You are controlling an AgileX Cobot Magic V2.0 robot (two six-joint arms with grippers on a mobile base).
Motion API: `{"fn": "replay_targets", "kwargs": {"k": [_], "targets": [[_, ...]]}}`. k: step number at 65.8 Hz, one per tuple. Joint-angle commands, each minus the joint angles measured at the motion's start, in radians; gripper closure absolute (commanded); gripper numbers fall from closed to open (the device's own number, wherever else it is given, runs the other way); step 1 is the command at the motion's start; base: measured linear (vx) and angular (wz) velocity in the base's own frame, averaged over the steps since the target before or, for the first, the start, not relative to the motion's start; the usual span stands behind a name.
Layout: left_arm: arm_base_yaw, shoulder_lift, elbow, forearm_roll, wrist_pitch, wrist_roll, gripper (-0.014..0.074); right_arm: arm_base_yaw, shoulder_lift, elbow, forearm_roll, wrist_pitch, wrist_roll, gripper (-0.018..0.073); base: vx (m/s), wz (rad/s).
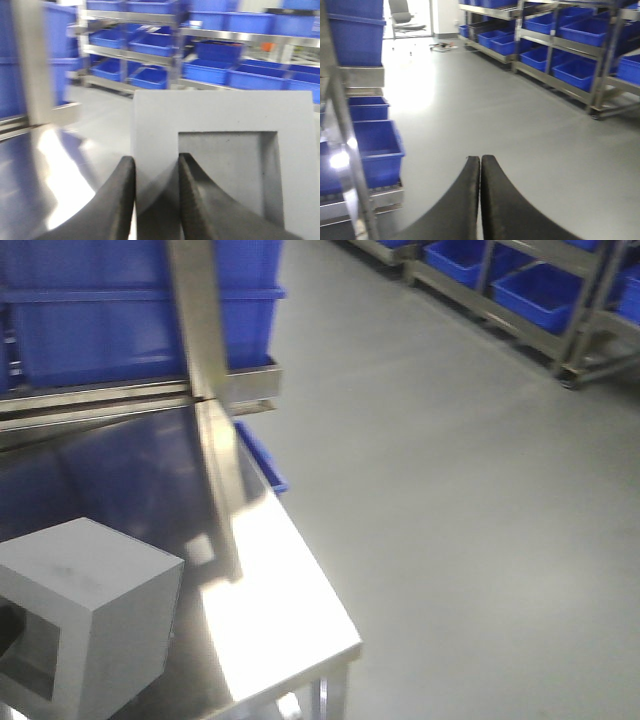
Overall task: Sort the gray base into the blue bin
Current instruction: 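Drive the base away from the table holding the block in the left gripper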
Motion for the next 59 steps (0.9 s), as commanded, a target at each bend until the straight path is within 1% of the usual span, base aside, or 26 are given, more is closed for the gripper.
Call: {"fn": "replay_targets", "kwargs": {"k": [1, 40, 59], "targets": [[-0.005, 0.007, -0.034, -0.003, -0.113, -0.006, 0.0602, -0.005, -0.011, 0.014, -0.006, -0.074, -0.005, 0.0568, -0.09, -0.63], [-0.005, 0.007, -0.034, -0.003, -0.113, -0.006, 0.0602, -0.005, -0.011, 0.014, -0.006, -0.074, -0.005, 0.0568, -0.06, -0.59], [-0.005, 0.007, -0.034, -0.003, -0.113, -0.006, 0.0602, -0.005, -0.011, 0.014, -0.006, -0.074, -0.005, 0.0568, -0.01, -0.76]]}}
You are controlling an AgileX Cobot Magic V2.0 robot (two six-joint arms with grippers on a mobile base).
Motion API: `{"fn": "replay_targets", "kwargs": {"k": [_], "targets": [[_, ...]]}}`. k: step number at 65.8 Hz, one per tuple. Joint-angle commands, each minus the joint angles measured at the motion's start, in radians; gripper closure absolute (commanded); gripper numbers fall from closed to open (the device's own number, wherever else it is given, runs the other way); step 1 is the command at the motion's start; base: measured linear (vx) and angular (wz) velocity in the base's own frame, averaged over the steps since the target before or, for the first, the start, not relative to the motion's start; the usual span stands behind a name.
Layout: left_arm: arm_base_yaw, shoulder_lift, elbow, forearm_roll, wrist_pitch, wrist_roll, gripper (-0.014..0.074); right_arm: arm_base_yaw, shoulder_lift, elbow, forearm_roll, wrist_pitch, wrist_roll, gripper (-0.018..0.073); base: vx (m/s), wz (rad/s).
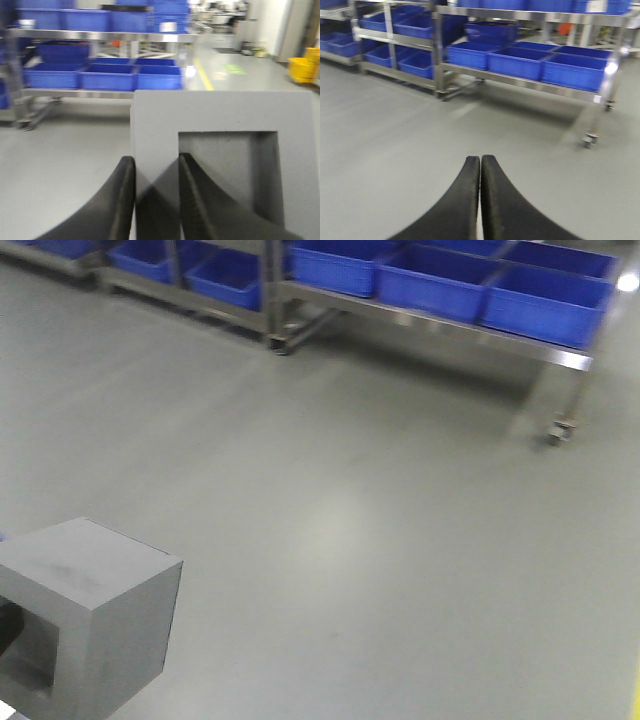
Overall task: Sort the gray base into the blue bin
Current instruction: 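Drive the base away from the table holding the block in the left gripper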
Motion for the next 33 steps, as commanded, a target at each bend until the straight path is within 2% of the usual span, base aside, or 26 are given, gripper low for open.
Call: {"fn": "replay_targets", "kwargs": {"k": [1, 33], "targets": [[-0.005, 0.007, -0.034, -0.003, -0.113, -0.006, 0.0602, -0.005, -0.011, 0.014, -0.006, -0.074, -0.005, 0.0568, 0.01, -0.86], [-0.005, 0.007, -0.034, -0.003, -0.113, -0.006, 0.0602, -0.005, -0.011, 0.014, -0.006, -0.074, -0.005, 0.0568, 0.05, -0.86]]}}
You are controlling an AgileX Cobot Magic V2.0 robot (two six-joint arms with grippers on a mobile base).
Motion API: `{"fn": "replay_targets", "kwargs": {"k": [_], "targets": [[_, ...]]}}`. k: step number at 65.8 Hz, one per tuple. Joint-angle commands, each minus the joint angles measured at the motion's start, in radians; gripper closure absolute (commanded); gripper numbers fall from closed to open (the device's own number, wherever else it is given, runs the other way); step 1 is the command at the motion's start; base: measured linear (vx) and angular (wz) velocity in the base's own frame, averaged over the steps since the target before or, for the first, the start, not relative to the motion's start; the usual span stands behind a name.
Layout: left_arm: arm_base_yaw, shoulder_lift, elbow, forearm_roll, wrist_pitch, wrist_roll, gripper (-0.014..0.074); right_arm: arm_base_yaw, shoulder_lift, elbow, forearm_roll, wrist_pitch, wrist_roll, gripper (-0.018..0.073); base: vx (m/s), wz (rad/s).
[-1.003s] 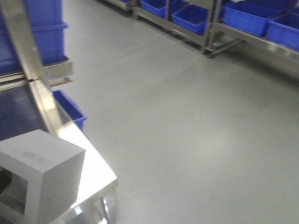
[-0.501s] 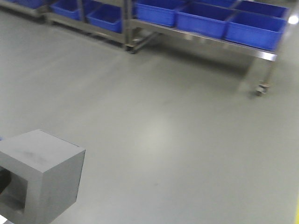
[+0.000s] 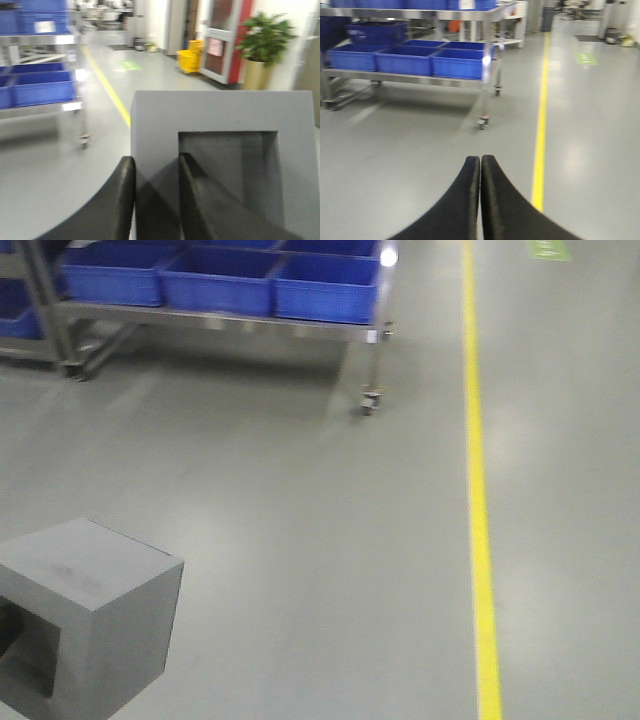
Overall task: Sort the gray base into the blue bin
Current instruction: 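Drive the base away from the table holding the block in the left gripper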
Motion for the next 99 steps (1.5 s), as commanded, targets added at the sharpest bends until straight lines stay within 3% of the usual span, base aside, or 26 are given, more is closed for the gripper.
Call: {"fn": "replay_targets", "kwargs": {"k": [1, 31, 99], "targets": [[-0.005, 0.007, -0.034, -0.003, -0.112, -0.006, 0.0602, -0.005, -0.011, 0.014, -0.006, -0.074, -0.005, 0.0568, 0.09, -0.69], [-0.005, 0.007, -0.034, -0.003, -0.112, -0.006, 0.0602, -0.005, -0.011, 0.014, -0.006, -0.074, -0.005, 0.0568, 0.17, -0.38], [-0.005, 0.007, -0.034, -0.003, -0.112, -0.006, 0.0602, -0.005, -0.011, 0.014, -0.006, -0.074, -0.005, 0.0568, 0.35, -0.04]]}}
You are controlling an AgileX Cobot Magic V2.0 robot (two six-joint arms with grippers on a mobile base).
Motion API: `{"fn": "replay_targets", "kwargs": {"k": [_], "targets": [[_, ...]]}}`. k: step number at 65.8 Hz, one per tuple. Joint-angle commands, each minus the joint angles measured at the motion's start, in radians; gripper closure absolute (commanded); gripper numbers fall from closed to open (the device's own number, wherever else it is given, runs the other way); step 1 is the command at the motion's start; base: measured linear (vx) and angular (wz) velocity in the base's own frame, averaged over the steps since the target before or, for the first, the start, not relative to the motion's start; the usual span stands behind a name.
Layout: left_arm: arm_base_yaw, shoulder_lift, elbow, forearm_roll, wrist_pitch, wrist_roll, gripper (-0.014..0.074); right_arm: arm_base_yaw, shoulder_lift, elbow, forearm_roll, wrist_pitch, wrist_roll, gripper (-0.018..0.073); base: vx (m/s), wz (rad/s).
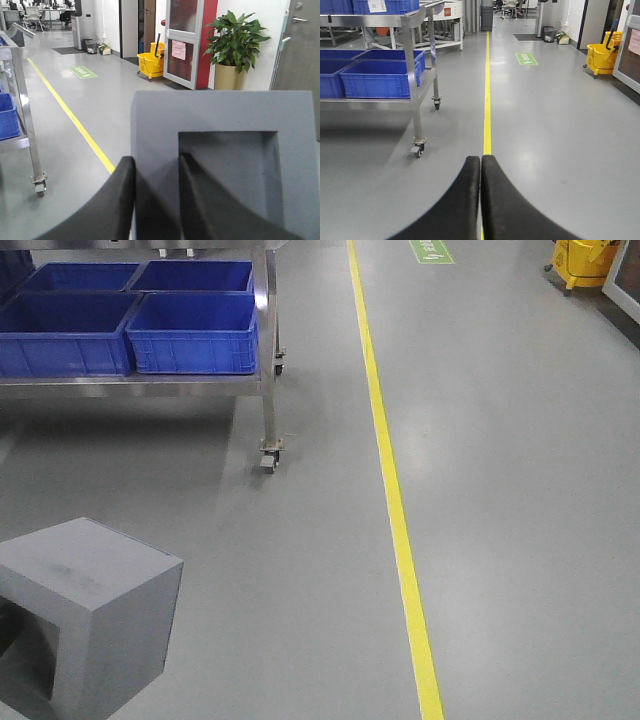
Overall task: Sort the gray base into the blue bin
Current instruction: 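Drive the base away from the table holding the block in the left gripper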
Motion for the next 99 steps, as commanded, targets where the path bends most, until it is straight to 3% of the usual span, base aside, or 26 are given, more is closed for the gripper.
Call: {"fn": "replay_targets", "kwargs": {"k": [1, 99], "targets": [[-0.005, 0.007, -0.034, -0.003, -0.112, -0.006, 0.0602, -0.005, -0.011, 0.014, -0.006, -0.074, -0.005, 0.0568, 0.39, -0.04], [-0.005, 0.007, -0.034, -0.003, -0.112, -0.006, 0.0602, -0.005, -0.011, 0.014, -0.006, -0.074, -0.005, 0.0568, 0.38, 0.08]]}}
